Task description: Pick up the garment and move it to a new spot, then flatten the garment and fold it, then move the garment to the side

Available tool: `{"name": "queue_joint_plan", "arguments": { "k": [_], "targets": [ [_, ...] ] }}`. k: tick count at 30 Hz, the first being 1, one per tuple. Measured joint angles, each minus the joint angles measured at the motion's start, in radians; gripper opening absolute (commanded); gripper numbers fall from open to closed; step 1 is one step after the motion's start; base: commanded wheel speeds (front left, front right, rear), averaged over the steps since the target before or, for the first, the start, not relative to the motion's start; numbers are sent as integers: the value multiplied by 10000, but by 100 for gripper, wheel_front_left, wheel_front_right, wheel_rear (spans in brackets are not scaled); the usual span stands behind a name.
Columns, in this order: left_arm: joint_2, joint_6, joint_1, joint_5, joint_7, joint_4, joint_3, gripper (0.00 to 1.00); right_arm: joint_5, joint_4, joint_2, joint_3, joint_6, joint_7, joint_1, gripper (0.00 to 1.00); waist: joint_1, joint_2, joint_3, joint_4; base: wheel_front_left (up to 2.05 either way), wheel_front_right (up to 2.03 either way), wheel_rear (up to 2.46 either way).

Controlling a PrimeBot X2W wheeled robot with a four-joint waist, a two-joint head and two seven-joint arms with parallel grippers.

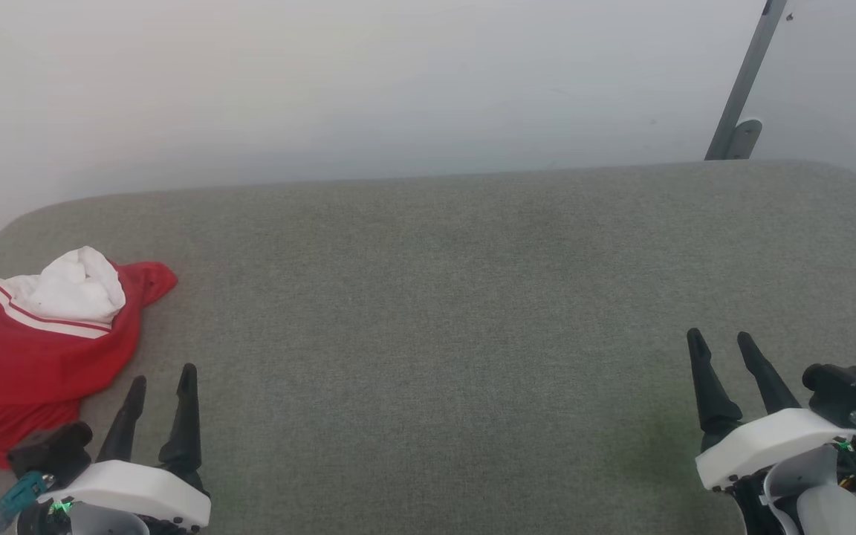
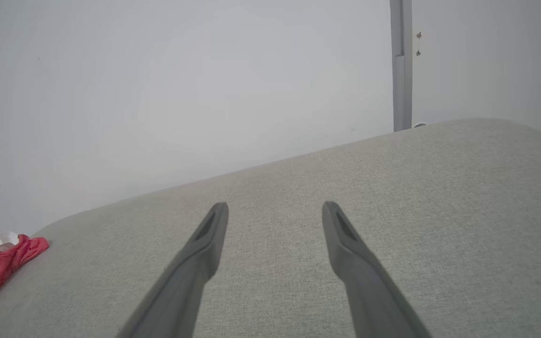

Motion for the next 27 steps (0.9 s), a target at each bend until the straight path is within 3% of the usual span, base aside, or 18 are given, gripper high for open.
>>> {"name": "queue_joint_plan", "arguments": {
  "k": [27],
  "targets": [
    [171,-56,-1,1461,-479,111,27,100,-1724,19,-52,59,0,-453,-92,100,-1,0,-94,-89,0,0,0]
  ]
}}
